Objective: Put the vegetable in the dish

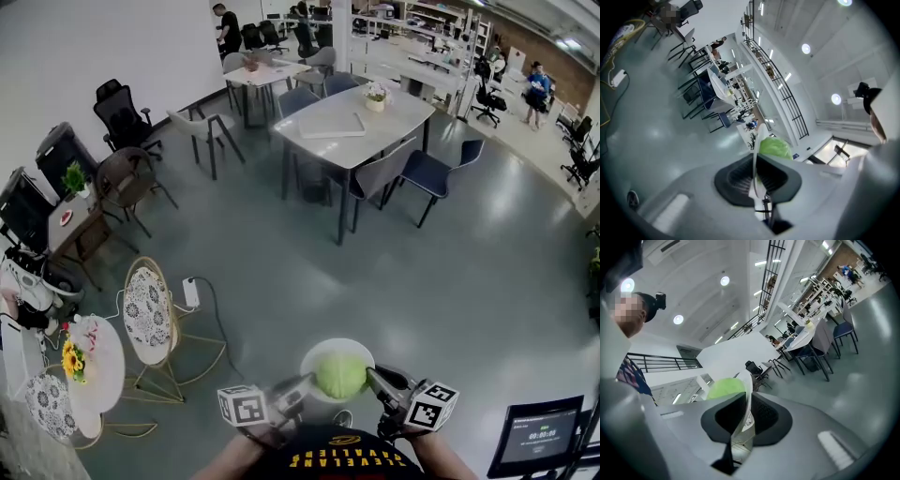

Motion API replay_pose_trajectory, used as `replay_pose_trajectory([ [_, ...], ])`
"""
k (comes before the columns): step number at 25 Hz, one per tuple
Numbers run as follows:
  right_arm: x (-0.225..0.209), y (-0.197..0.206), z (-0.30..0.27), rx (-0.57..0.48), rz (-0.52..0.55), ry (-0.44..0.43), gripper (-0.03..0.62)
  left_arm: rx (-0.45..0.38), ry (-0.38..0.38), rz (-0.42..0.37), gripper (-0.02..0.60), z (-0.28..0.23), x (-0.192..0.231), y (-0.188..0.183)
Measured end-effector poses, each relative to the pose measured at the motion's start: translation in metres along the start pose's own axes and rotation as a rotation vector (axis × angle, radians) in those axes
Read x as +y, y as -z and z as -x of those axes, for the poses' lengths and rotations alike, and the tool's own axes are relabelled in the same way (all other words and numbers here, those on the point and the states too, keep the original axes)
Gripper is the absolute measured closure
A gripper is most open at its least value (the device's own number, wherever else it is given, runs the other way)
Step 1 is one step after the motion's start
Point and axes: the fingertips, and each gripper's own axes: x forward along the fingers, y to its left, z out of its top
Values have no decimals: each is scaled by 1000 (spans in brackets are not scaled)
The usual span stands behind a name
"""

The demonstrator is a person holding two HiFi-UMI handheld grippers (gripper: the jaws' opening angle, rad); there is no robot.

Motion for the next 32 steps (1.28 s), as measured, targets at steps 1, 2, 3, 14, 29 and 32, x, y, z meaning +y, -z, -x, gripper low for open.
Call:
replay_pose_trajectory([
  [1,-5,-3,5,0,-22,-5,565,-3,-7,10,570,-6,-1,3],
  [2,-9,-5,8,1,-37,-9,565,-5,-14,21,571,-12,-1,6],
  [3,-13,-6,11,4,-46,-10,565,-6,-23,29,569,-16,0,9],
  [14,-59,-29,-34,55,-94,-25,559,-16,-61,75,569,-43,42,-31],
  [29,-110,-144,-229,8,-61,63,559,83,23,32,571,-78,125,-257],
  [32,-120,-157,-257,9,-59,78,559,89,26,35,571,-83,140,-287],
])
